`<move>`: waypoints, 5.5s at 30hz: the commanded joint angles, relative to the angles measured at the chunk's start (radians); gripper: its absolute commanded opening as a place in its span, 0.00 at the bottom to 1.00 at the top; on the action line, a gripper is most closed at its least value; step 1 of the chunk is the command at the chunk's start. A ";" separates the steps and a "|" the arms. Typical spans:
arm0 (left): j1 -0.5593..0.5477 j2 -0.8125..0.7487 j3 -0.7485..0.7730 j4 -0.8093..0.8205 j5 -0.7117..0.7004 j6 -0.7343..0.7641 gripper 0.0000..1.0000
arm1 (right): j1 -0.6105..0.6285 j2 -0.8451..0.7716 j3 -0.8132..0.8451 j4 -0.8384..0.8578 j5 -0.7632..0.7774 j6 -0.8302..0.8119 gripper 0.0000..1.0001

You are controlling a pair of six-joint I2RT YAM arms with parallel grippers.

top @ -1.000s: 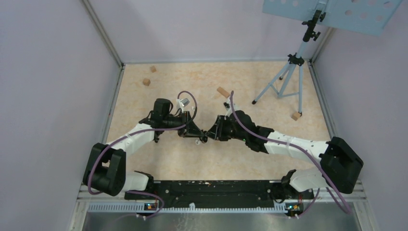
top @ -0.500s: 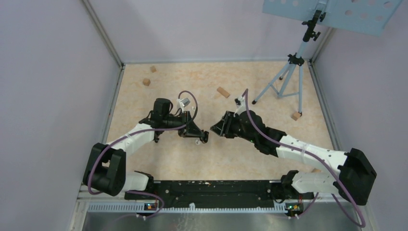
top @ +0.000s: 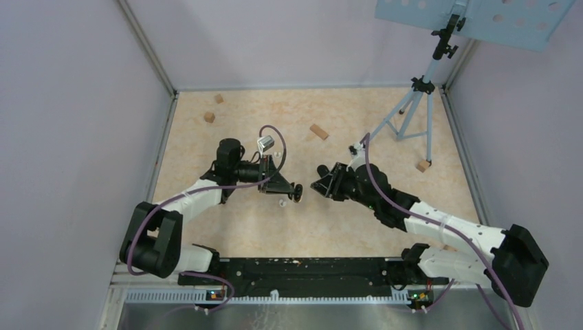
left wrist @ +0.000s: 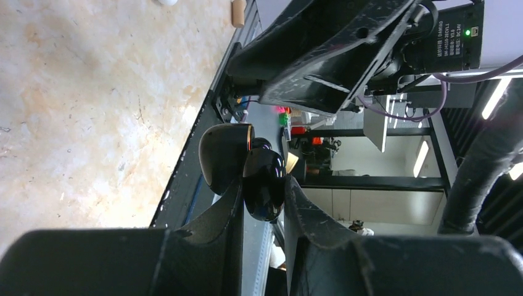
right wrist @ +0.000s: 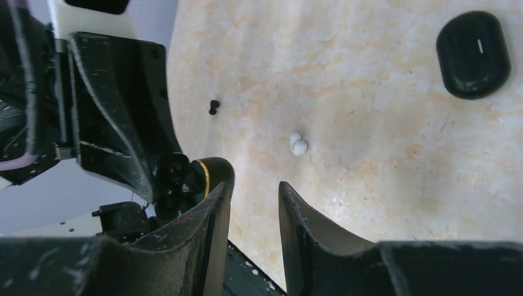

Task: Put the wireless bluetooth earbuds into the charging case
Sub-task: Place the charging case with the earbuds at the center of the board, then pick up the charging case from the center of the board, then pass from the right arm to the left

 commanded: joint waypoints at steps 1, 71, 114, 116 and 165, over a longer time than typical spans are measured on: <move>-0.003 0.003 0.011 0.082 0.037 -0.023 0.00 | -0.002 -0.022 0.014 0.065 -0.010 -0.040 0.34; 0.049 -0.009 0.566 -0.873 -0.932 0.674 0.94 | -0.089 -0.003 0.208 -0.549 0.240 -0.328 0.56; 0.057 -0.107 0.174 -0.542 -0.581 0.161 0.93 | -0.034 0.357 0.265 -0.052 -0.127 -0.606 0.28; 0.053 -0.090 0.160 -0.485 -0.550 0.127 0.91 | -0.006 0.324 0.250 -0.035 -0.135 -0.579 0.28; -0.004 -0.024 0.101 -0.235 -0.266 0.099 0.00 | -0.027 0.167 0.232 0.011 -0.309 -0.407 0.68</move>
